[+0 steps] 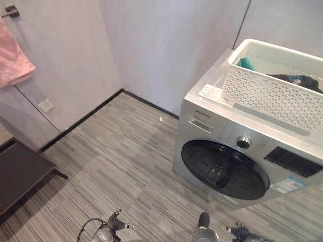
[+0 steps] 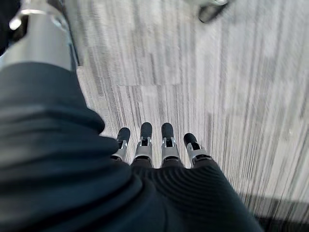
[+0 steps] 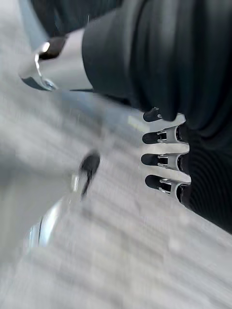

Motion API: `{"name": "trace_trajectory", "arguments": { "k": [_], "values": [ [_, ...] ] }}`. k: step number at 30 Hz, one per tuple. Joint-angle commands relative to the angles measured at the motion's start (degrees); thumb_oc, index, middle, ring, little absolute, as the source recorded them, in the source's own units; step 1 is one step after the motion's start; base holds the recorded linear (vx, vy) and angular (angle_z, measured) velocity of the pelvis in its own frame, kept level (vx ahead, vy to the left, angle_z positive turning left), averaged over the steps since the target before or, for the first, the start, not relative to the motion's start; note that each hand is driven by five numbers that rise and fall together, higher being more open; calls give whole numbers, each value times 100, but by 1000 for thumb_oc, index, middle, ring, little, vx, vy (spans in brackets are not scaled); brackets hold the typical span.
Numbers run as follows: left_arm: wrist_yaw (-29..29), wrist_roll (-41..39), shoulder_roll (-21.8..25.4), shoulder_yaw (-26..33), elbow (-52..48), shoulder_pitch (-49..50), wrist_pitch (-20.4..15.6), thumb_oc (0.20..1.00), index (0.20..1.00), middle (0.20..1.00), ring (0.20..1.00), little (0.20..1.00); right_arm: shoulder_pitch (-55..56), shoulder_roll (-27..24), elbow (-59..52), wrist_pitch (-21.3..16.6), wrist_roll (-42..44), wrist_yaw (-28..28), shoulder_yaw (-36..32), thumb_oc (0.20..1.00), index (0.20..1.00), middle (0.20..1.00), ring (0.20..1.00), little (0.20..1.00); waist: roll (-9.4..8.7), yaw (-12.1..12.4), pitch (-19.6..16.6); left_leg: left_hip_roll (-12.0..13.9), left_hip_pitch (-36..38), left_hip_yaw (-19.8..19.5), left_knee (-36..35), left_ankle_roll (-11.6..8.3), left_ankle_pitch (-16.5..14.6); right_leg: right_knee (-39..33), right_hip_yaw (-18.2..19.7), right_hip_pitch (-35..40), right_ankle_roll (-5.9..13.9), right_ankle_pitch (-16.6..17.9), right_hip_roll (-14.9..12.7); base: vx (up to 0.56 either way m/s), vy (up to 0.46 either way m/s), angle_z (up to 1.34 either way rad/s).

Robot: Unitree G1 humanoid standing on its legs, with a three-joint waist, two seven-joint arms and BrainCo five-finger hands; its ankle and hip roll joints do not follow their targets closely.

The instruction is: Grab the laundry basket,head to the washer,open it,put in the laundry and shut it.

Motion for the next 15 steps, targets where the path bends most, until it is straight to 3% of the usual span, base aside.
{"name": "trace_trajectory", "arguments": {
  "k": [1,4,8,10,15],
  "values": [
    [72,117,129,248,-442,-7,-122,1000,1000,1000,1000,1000,270,-673,-1669,-150,-333,-292,-573,1000,1000,1000,1000,1000,298,47,130,248,448,-338,-1293,-35,426,715,271,-14,901,-2556,343,-107,14,-19],
    [81,100,118,345,-486,59,-112,1000,1000,1000,1000,1000,412,-811,-2146,-194,-384,-361,-880,1000,1000,1000,1000,1000,233,104,-11,204,354,-297,-1344,0,492,738,453,163,917,-2567,354,-120,-22,-1],
    [133,-15,127,637,-687,298,-156,1000,1000,1000,1000,1000,512,-1159,-3350,-136,-1450,-720,-1160,1000,1000,1000,1000,1000,47,328,-237,166,237,-134,-1392,96,490,790,657,416,977,-2555,261,-31,-89,-41],
    [264,-107,144,743,-744,308,-175,1000,1000,1000,1000,1000,387,-1255,-3594,-64,-1843,-901,-1135,1000,1000,1000,1000,1000,-81,417,-182,172,263,-118,-1471,95,522,726,754,338,1026,-2514,275,-4,-219,-60],
    [255,-54,175,668,-829,399,-211,1000,1000,1000,1000,1000,65,-1556,-3514,35,-2406,-914,-860,1000,1000,1000,1000,1000,-168,565,-182,313,334,-120,-1685,-67,653,390,448,569,1042,-2654,364,40,-175,-18]
  ]
}}
